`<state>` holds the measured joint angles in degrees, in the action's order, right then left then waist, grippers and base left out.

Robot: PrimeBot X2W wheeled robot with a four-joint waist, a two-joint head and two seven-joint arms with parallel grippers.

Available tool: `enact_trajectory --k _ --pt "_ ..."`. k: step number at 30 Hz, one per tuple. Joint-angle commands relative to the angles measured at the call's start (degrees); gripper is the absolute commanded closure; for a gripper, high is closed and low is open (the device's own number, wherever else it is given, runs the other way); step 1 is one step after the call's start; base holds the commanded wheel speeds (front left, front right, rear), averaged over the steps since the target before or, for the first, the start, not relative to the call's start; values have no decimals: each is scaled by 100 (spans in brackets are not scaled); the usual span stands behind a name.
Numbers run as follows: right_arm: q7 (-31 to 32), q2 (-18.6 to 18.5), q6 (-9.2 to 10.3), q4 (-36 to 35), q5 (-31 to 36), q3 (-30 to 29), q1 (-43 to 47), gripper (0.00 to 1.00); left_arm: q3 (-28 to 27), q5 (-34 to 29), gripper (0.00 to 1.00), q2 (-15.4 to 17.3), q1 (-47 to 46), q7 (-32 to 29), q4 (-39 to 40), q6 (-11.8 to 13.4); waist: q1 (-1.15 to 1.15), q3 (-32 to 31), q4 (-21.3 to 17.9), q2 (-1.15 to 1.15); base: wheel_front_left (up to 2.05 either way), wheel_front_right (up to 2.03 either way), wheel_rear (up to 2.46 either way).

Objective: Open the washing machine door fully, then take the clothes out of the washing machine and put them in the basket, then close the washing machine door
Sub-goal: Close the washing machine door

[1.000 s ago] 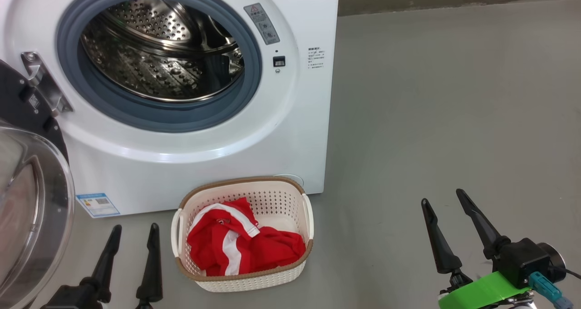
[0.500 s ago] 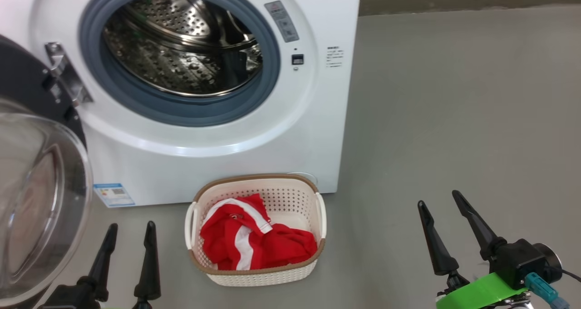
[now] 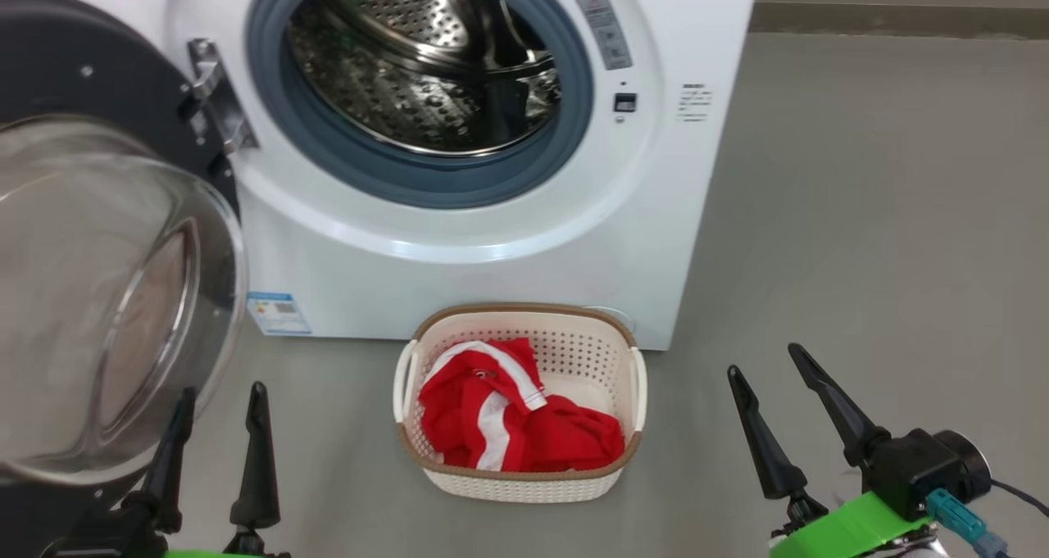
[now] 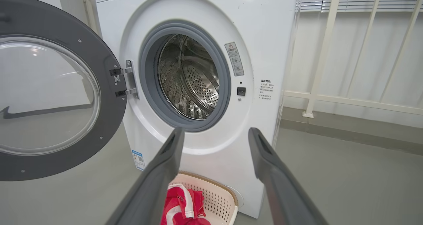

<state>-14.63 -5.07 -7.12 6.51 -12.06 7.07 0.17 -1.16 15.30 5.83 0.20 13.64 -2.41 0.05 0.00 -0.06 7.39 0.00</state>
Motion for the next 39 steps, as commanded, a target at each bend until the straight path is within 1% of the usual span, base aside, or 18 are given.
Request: enact_trajectory --k 1,8,18,30,39 --pt "-37 -56 -36 -146 -25 169 -292 0 -192 8 0 91 -89 -1 199 54 0 70 173 0 0 0 0" --pt "-37 -132 -36 -135 -36 351 -394 0 -138 -9 0 96 -77 -20 325 102 0 131 426 0 0 0 0" --pt "-37 -141 -36 -117 -84 582 -492 0 -92 -40 0 106 -58 -50 468 204 0 118 801 0 0 0 0" --pt "-37 -261 -36 -164 -115 676 -429 0 -64 -98 0 90 67 -79 681 391 0 1 1440 0 0 0 0" --pt "-37 -298 -36 -209 -127 722 -397 0 -85 -83 0 114 149 -128 785 471 0 -30 1766 0 0 0 0"
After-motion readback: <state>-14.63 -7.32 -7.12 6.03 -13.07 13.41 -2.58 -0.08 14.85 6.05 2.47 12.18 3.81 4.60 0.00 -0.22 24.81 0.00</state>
